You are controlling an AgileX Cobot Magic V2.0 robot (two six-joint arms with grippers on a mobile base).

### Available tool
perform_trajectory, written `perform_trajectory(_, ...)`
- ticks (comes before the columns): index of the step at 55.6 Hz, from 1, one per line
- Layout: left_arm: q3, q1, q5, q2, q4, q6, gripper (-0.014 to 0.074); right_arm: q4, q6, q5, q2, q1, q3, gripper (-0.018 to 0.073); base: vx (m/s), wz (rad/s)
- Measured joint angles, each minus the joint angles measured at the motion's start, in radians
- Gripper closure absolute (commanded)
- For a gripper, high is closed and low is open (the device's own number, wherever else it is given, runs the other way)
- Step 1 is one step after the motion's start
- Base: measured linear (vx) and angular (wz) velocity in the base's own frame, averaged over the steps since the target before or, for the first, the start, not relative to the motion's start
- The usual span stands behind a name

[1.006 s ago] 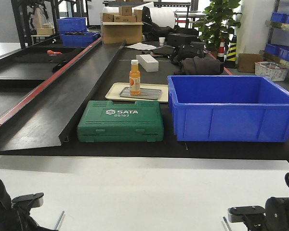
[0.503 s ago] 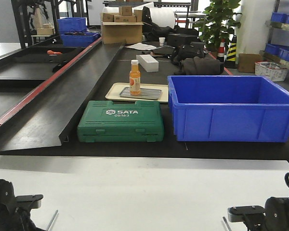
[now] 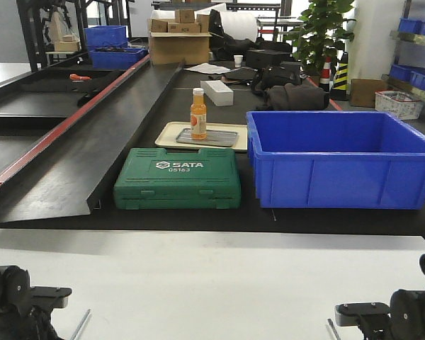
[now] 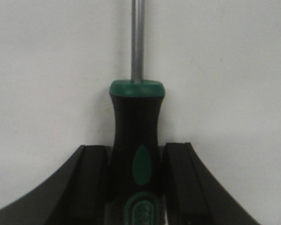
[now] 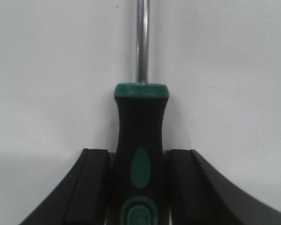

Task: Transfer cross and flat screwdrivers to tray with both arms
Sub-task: 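Close left and right grippers around each screwdriver handle, then lift both screwdrivers upright off the table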

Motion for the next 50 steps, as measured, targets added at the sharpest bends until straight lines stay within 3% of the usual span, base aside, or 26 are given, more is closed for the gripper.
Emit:
perform_trajectory(10,0.000,-0.002,0.000,0.000,0.030,0.000,0.0512,0.001,0.000,0.000,0.000,0.000,0.000,0.0559,0.00,0.00)
perform_trajectory(23,0.000,-0.002,0.003,0.000,0.042,0.001,0.0307,0.002,0.000,0.001,0.000,0.000,0.000,0.0559,0.00,0.00)
perform_trajectory(30,0.000,-0.002,0.003,0.000,0.043,0.001,0.0253,0.003,0.000,0.001,0.000,0.000,0.000,0.0559,0.00,0.00)
perform_trajectory(42,0.022,-0.002,-0.015,0.000,0.051,0.017,0.0325,0.005,0.000,0.001,0.000,0.000,0.000,0.0559,0.00,0.00)
perform_trajectory(50,0.051,-0.002,-0.048,0.008,0.061,0.020,0.0489,0.006,0.000,0.001,0.000,0.000,0.000,0.0559,0.00,0.00)
